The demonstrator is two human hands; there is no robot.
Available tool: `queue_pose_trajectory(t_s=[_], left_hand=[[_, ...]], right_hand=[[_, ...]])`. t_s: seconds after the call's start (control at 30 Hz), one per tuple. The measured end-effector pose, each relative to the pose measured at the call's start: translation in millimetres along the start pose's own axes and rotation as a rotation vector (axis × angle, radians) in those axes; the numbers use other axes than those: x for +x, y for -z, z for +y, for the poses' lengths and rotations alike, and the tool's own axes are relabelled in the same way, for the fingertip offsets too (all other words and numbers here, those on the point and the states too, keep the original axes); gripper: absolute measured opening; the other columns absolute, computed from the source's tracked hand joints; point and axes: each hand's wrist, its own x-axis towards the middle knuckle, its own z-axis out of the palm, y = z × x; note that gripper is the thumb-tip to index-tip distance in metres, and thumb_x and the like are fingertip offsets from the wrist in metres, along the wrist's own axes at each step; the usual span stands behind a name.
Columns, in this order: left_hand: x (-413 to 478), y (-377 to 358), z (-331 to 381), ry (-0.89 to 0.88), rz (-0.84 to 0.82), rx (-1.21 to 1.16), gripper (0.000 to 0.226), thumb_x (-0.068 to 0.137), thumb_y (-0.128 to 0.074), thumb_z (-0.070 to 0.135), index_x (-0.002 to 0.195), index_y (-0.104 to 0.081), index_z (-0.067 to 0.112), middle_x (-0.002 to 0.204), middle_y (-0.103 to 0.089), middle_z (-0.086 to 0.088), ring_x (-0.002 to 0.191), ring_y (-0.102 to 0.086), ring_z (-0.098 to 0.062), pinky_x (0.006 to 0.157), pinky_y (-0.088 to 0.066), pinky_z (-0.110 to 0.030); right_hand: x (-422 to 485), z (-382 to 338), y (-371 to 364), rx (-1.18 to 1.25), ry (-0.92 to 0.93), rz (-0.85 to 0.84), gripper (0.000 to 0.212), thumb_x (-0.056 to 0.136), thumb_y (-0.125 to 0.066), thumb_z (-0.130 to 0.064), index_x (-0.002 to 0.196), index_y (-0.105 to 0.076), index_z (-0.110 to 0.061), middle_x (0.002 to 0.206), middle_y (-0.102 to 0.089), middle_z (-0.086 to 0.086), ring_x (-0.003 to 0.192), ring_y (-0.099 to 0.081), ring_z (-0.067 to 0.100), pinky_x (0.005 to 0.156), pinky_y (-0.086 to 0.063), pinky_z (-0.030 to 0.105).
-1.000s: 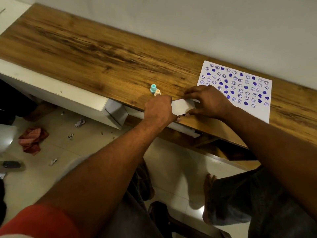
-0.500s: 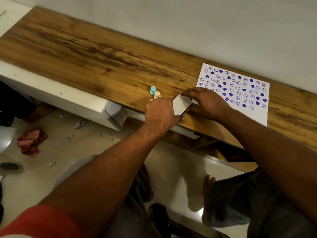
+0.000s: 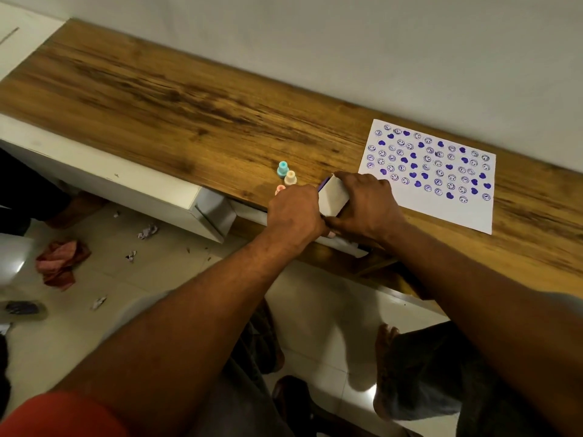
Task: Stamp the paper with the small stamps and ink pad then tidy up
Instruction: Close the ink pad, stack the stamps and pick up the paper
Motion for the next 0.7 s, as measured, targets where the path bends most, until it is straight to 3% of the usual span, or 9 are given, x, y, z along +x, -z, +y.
queue_pose_trajectory(t_s=[0.23, 0.5, 0.7], left_hand=[[5.2, -12.0, -11.2, 0.043, 0.036, -0.069, 0.071, 0.068, -0.092, 0.057, 0.124, -0.062, 0.023, 0.114, -0.067, -0.003, 0.108, -0.062, -0.021, 0.074, -0.049, -0.034], [7.1, -17.8, -9.6, 0.002, 0.049, -0.139, 0.077, 0.068, -0.093, 0.055, 0.131, -0.062, 0.023, 0.120, -0.069, -0.002, 0.110, -0.064, -0.022, 0.084, -0.059, -0.039], [6.8, -18.7, -7.2, -0.014, 0.055, -0.175, 0.074, 0.071, -0.092, 0.051, 0.132, -0.062, 0.022, 0.121, -0.070, -0.003, 0.109, -0.067, -0.021, 0.084, -0.059, -0.038]], right_hand=[[-7.4, 6.7, -1.3, -0.010, 0.047, -0.003, 0.109, 0.067, -0.059, -0.088, 0.152, -0.034, -0.024, 0.145, -0.054, 0.001, 0.129, -0.051, 0.024, 0.107, -0.037, 0.049], [-2.4, 6.7, -6.3, 0.039, 0.013, 0.021, 0.106, 0.066, -0.074, -0.074, 0.151, -0.036, -0.023, 0.144, -0.054, 0.003, 0.130, -0.050, 0.026, 0.107, -0.037, 0.050], [0.7, 8.7, -7.7, 0.059, -0.018, 0.019, 0.107, 0.062, -0.074, -0.078, 0.149, -0.039, -0.025, 0.142, -0.057, 0.000, 0.128, -0.052, 0.023, 0.106, -0.039, 0.050]])
